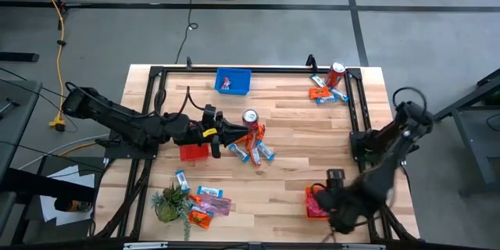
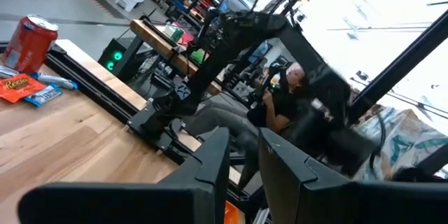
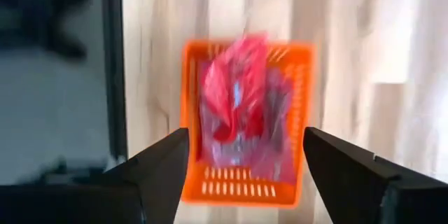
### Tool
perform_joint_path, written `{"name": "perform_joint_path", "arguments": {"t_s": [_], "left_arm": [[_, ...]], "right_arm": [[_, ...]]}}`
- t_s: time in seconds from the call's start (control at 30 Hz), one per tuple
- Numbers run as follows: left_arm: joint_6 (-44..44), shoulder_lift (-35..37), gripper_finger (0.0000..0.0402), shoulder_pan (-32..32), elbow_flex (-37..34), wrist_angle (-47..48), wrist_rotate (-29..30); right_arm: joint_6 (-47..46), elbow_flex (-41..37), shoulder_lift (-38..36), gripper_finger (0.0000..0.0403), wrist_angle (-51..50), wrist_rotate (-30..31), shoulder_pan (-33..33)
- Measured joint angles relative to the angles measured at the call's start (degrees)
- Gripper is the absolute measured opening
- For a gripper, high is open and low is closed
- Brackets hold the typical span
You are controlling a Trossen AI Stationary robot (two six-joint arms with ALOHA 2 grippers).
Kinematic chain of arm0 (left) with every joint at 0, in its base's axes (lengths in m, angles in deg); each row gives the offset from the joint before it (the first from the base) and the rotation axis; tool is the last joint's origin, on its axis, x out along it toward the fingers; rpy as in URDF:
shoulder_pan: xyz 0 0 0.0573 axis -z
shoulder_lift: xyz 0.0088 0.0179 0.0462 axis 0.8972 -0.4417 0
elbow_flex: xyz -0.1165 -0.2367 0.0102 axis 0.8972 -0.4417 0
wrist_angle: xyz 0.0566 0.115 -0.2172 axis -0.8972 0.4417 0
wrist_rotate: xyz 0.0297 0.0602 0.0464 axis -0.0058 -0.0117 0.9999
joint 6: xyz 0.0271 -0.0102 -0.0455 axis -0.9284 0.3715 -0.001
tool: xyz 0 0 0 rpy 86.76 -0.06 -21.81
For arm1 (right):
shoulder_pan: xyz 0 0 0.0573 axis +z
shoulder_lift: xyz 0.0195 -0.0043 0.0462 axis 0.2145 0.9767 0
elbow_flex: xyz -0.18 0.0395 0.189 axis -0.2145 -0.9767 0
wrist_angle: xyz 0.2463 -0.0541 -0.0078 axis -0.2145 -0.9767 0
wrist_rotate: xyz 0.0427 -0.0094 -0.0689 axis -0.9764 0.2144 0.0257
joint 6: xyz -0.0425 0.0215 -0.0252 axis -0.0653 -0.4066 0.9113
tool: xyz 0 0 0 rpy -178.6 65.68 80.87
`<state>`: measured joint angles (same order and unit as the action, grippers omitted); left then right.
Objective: Sort candy
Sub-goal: Put the red candy into the orange bin
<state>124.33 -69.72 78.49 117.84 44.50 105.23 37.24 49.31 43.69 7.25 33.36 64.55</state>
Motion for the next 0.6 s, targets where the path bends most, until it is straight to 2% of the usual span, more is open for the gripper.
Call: {"name": "perform_joint_path", "arguments": {"t_s": [0.2,0.3,0.37,0.43,0.53,0.6], "left_arm": [[-2.63,0.00,0.0063,0.01,0.00,0.02,-0.06],[-3.41,0.00,0.0063,0.00,0.00,0.04,-0.07],[-3.80,0.00,0.0063,0.00,0.09,0.59,-1.36],[-3.86,-0.08,0.0063,0.11,2.82,9.06,-5.23],[-2.87,-3.00,0.0063,3.05,12.77,32.84,-11.53],[-4.38,-7.02,0.0063,6.43,19.79,47.54,-13.73]], "right_arm": [[-27.41,-4.39,-11.46,0.0277,-5.42,20.20,5.94],[-37.18,-8.59,-16.72,0.0277,-3.79,26.02,7.85],[-38.15,-11.14,-19.25,0.0277,0.47,27.45,8.04],[-36.68,-13.05,-20.45,0.0277,4.89,27.97,7.38],[-32.75,-14.05,-20.35,0.0277,8.10,27.79,5.46],[-30.38,-14.07,-19.91,0.0277,8.39,27.67,4.04]]}}
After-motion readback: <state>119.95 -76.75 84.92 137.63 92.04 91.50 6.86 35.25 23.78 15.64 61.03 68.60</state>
